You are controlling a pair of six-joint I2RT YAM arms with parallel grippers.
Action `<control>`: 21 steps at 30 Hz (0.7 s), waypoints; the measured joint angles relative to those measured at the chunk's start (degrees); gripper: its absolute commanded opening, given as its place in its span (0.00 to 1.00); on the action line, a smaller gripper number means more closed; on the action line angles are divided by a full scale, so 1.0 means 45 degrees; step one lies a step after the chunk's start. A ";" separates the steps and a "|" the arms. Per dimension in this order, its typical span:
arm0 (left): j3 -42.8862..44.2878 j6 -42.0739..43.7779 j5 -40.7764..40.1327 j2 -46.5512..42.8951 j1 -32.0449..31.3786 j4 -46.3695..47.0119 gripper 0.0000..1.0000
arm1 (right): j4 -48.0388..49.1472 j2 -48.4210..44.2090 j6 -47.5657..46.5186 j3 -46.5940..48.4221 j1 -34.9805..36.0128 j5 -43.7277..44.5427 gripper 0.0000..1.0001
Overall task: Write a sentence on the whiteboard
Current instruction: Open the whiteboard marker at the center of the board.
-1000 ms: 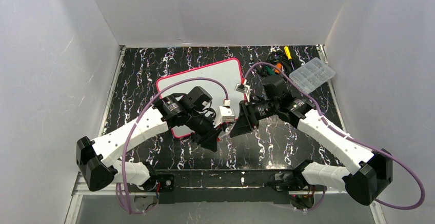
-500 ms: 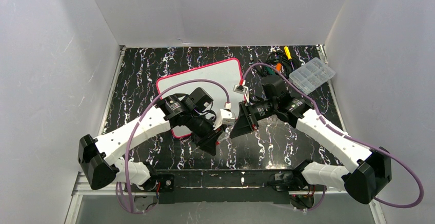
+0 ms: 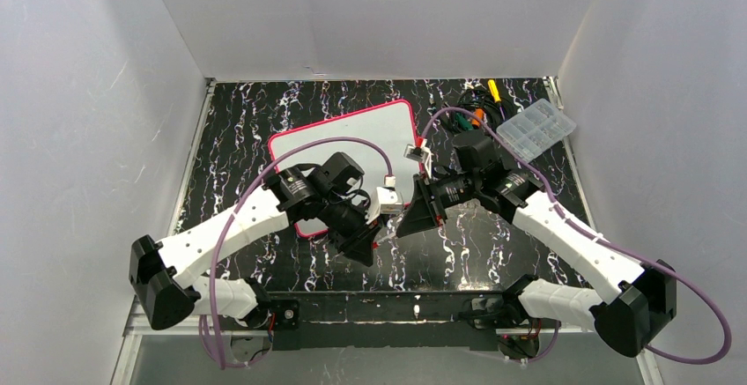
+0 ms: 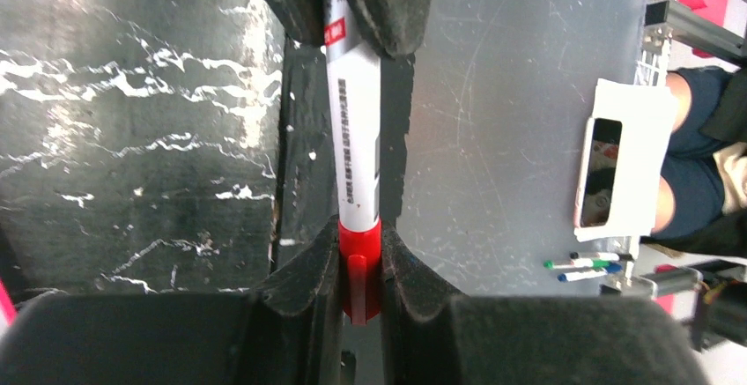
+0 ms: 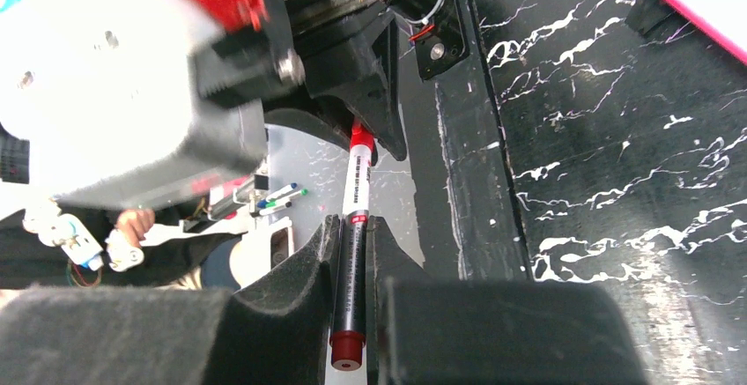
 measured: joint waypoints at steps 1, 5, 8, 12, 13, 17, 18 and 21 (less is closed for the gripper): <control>-0.0121 -0.0058 -0.0039 -0.0160 0.0000 0.0233 0.00 | -0.0087 -0.0087 -0.0189 0.0000 -0.0073 -0.0034 0.01; -0.0801 -0.0248 -0.0476 -0.0981 -0.0005 0.0597 0.00 | -0.0942 -0.0165 -0.1282 0.0316 -0.0374 -0.0359 0.01; -0.1520 -0.0457 -0.1122 -0.1535 0.0087 0.0083 0.00 | -0.1880 -0.0359 -0.1865 0.0661 -0.0656 -0.0646 0.01; -0.2098 -0.0801 -0.1661 -0.1773 0.0272 -0.0049 0.00 | -0.2861 -0.0729 -0.2385 0.1137 -0.0636 -0.0719 0.01; -0.2166 -0.0903 -0.1797 -0.1797 0.0301 -0.0073 0.00 | -0.3147 -0.0777 -0.2550 0.1311 -0.0636 -0.0622 0.01; -0.2365 -0.1613 -0.2147 -0.2191 0.0379 0.0413 0.00 | -0.4299 -0.0840 -0.2987 0.2045 -0.0636 0.0656 0.01; -0.2511 -0.1875 -0.2181 -0.2390 0.0374 0.0719 0.00 | -0.4537 -0.0860 -0.3011 0.2186 -0.0636 0.1175 0.01; -0.3245 -0.3157 -0.2351 -0.3118 0.0369 0.2302 0.00 | -0.4833 -0.0952 -0.2856 0.2346 -0.0627 0.3186 0.01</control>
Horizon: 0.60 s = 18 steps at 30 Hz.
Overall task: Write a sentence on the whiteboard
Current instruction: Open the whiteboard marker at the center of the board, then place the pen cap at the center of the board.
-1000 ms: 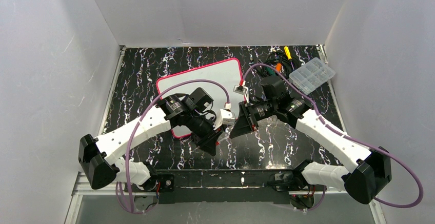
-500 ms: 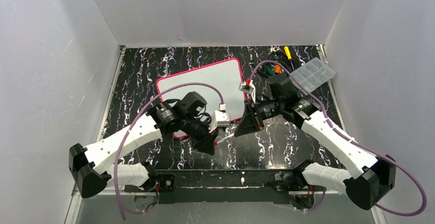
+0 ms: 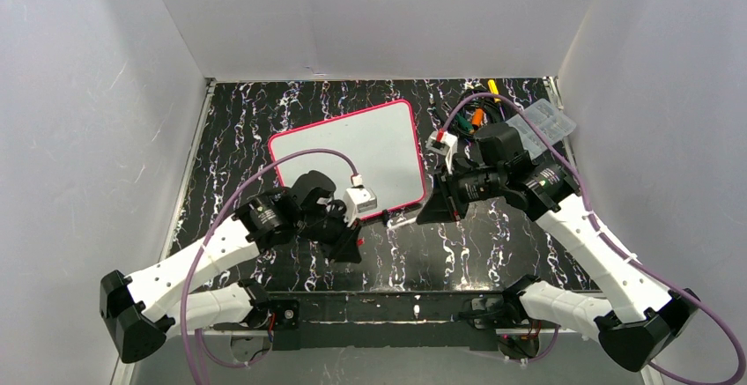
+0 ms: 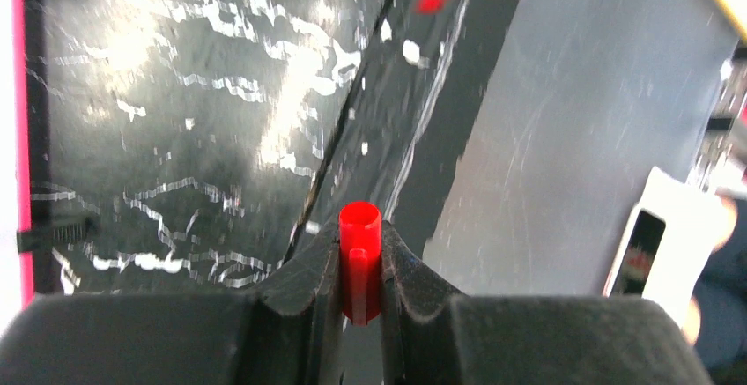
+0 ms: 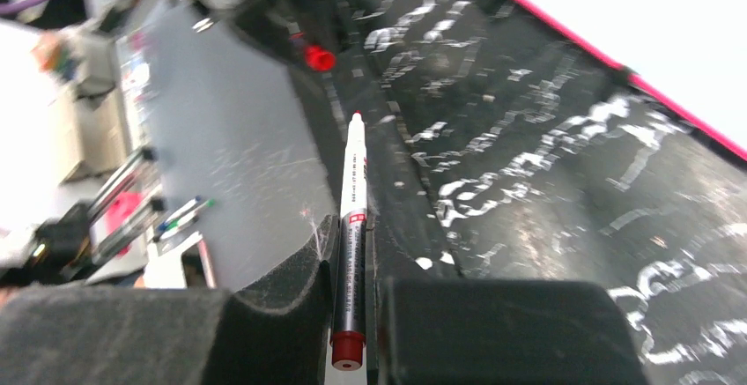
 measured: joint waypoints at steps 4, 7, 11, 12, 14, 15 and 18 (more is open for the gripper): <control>-0.0578 -0.1768 -0.0937 0.0160 -0.0510 0.2239 0.00 | 0.0068 -0.0092 0.0729 -0.0005 0.0000 0.3322 0.01; -0.0481 -0.2788 -0.2249 0.1219 -0.1443 0.3483 0.00 | 0.0903 -0.0758 0.1394 -0.0486 0.0000 0.6052 0.01; 0.0165 -0.3813 -0.3891 0.3177 -0.2467 0.4600 0.00 | 0.1962 -0.2278 0.2171 -0.1423 0.0000 0.9408 0.01; 0.0291 -0.3973 -0.4133 0.3560 -0.2623 0.4881 0.00 | 0.2254 -0.2603 0.2375 -0.1603 0.0000 1.0278 0.01; 0.0563 -0.4284 -0.4716 0.4571 -0.2977 0.5571 0.00 | 0.2837 -0.3186 0.2730 -0.1977 0.0000 1.1822 0.01; 0.0729 -0.4391 -0.4940 0.5110 -0.3099 0.5829 0.00 | 0.3245 -0.3517 0.2909 -0.2259 0.0000 1.2628 0.01; 0.1452 -0.4551 -0.5581 0.6800 -0.3351 0.6183 0.00 | 0.3978 -0.4444 0.3191 -0.3016 -0.0005 1.4518 0.01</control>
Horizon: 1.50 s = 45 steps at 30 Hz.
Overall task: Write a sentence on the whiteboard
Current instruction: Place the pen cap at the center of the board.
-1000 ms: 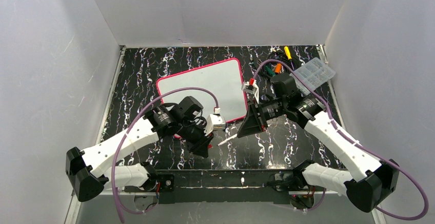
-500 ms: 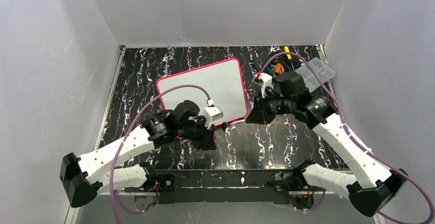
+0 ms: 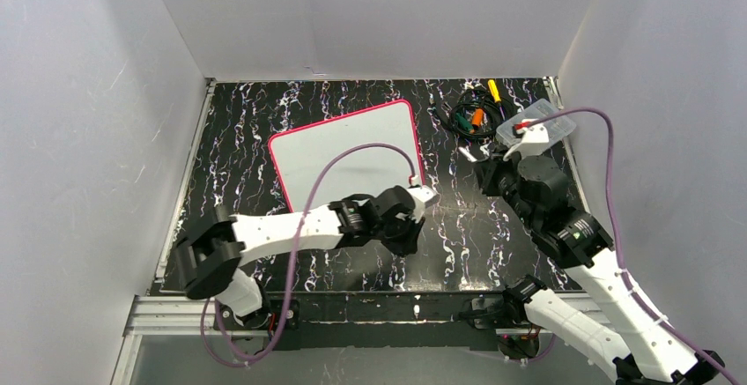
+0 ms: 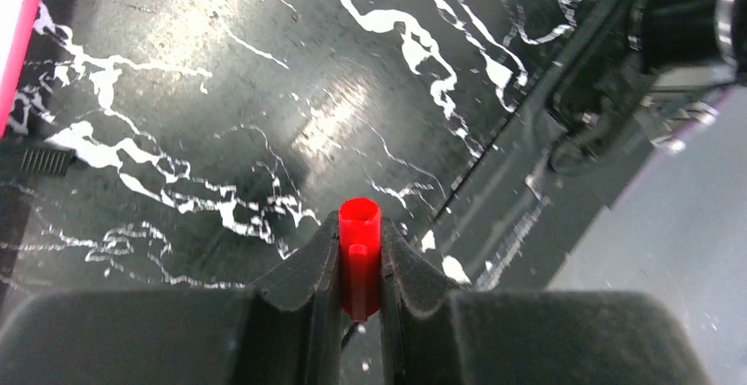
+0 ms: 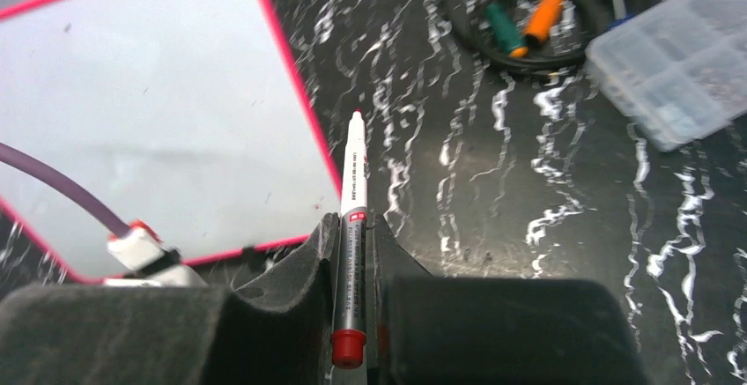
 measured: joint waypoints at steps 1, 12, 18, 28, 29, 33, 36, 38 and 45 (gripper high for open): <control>0.0248 -0.0019 -0.0175 0.0466 -0.0034 0.0039 0.00 | 0.0180 -0.0204 0.0049 -0.0155 0.0000 0.0457 0.01; 0.3167 0.0053 -0.0816 0.4711 -0.0107 0.0170 0.05 | 0.0821 -0.0588 0.0073 -0.0389 0.0000 0.2239 0.01; 0.3803 0.0049 -0.0874 0.5595 -0.0102 0.0165 0.21 | 0.0797 -0.0665 0.0078 -0.0583 0.0000 0.2259 0.01; 0.3934 0.0194 -0.0840 0.5450 -0.0112 0.0005 0.63 | 0.0724 -0.0690 0.0073 -0.0583 0.0000 0.2244 0.01; 0.3934 0.0262 -0.0845 0.5309 -0.0112 -0.0175 0.66 | 0.0714 -0.0690 0.0073 -0.0583 0.0000 0.2244 0.01; 0.3881 0.0588 -0.0685 0.4163 -0.0097 -0.0811 0.70 | 0.0670 -0.0685 0.0039 -0.0554 0.0000 0.2210 0.01; 0.3803 0.0865 -0.0243 0.2482 -0.0005 -0.1326 0.71 | 0.0646 -0.0685 0.0019 -0.0447 0.0000 0.2084 0.01; 0.3803 0.1107 0.0049 0.1239 0.0078 -0.1700 0.71 | 0.0656 -0.0685 -0.0029 -0.0359 0.0000 0.1899 0.01; 0.3886 0.1933 0.1001 -0.2331 0.1603 -0.4163 0.71 | 0.0952 -0.0078 -0.0486 0.0068 0.0000 0.0044 0.01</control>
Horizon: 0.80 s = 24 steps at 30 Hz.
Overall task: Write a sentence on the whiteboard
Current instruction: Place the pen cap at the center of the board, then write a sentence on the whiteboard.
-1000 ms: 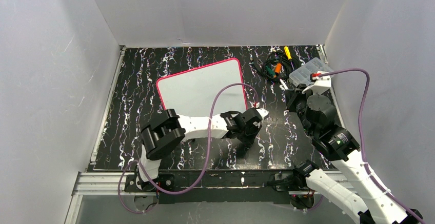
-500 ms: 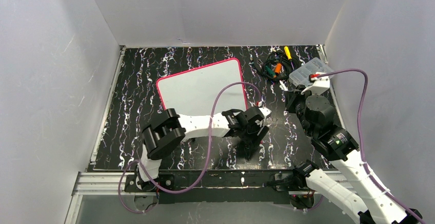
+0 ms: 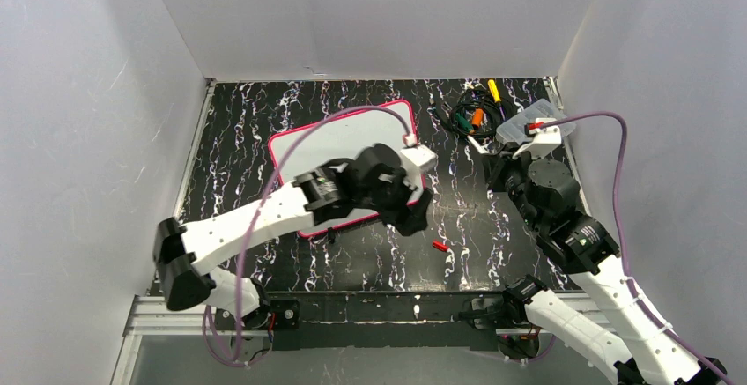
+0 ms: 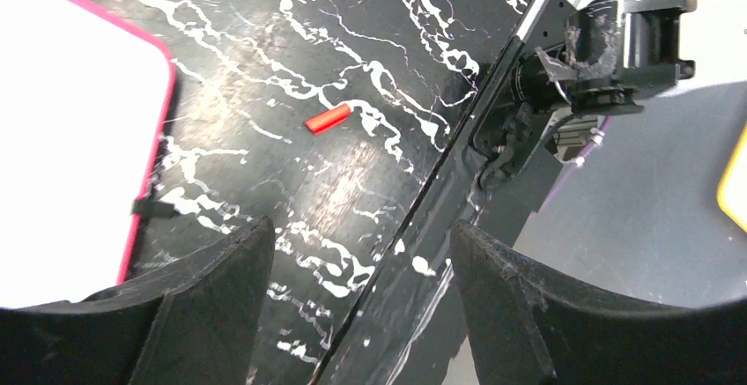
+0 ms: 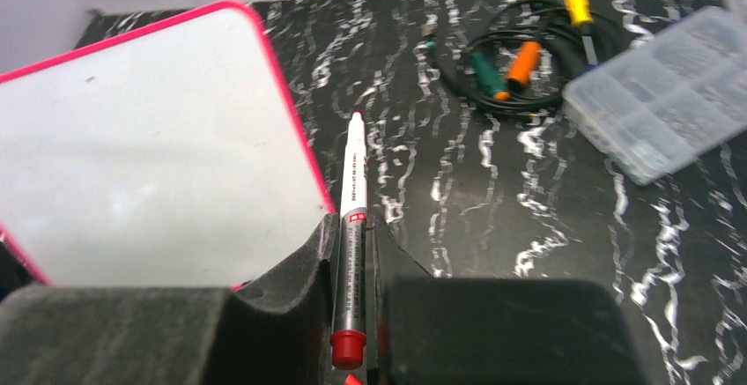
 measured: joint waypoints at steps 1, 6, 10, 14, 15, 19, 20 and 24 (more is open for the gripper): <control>-0.0005 0.0107 0.0151 -0.0403 0.0573 -0.0340 0.71 | 0.0131 0.0141 -0.0029 0.0000 0.0000 -0.0437 0.01; -0.0073 0.0583 0.0573 -0.2409 0.4172 -0.1666 0.73 | 0.1064 0.1010 0.0019 -0.0005 0.0005 -0.2943 0.01; -0.0204 0.0874 0.1311 -0.3993 0.7101 -0.1977 0.74 | 0.2161 0.1481 0.0369 -0.0034 0.0102 -0.4454 0.01; -0.0627 0.1132 0.2336 -0.4979 1.0156 -0.1622 0.74 | 0.3230 0.2016 0.0685 -0.0053 0.0486 -0.5115 0.01; -0.0962 0.1093 0.2793 -0.5129 1.1157 -0.1350 0.74 | 0.3517 0.2191 0.0758 -0.0053 0.0699 -0.5168 0.01; -0.2497 0.0495 0.4323 -0.5163 1.4100 0.0034 0.74 | 0.4575 0.3128 0.0884 -0.0053 0.1957 -0.5022 0.01; -0.2992 0.0277 0.4707 -0.5095 1.4523 0.0442 0.74 | 0.4838 0.3390 0.0879 -0.0053 0.2370 -0.4847 0.01; -0.4483 -0.0495 0.6465 -0.4726 1.5465 0.1904 0.71 | 0.5950 0.4493 0.0729 -0.0044 0.4027 -0.3988 0.01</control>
